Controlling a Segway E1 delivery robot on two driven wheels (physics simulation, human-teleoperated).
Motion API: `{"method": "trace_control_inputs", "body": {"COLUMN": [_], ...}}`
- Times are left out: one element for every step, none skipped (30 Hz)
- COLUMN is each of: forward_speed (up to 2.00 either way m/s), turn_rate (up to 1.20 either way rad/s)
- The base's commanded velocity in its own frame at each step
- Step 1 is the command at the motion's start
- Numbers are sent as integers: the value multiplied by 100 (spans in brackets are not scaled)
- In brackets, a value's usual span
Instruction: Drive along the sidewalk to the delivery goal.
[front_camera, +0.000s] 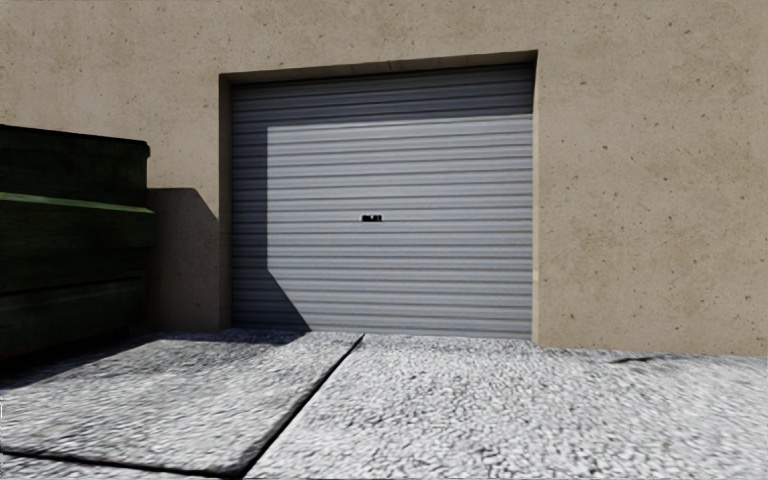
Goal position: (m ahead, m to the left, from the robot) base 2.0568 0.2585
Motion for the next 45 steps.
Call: {"method": "trace_control_inputs", "body": {"forward_speed": [76,79,83,85,85,85,85,86,86,88,90,91,91,92,92,92,92,92,92,92,92,90,90,83,76,74,74,73,73,73,73,73,73,73,73,73,73,73,73,73,73,73,73,73,73], "turn_rate": [40,40,40,40,40,40,40,40,40,40,40,40,40,40,37,37,0,0,0,0,0,0,0,0,0,0,0,0,0,0,0,0,0,0,0,0,0,0,0,0,0,0,0,0,0]}}
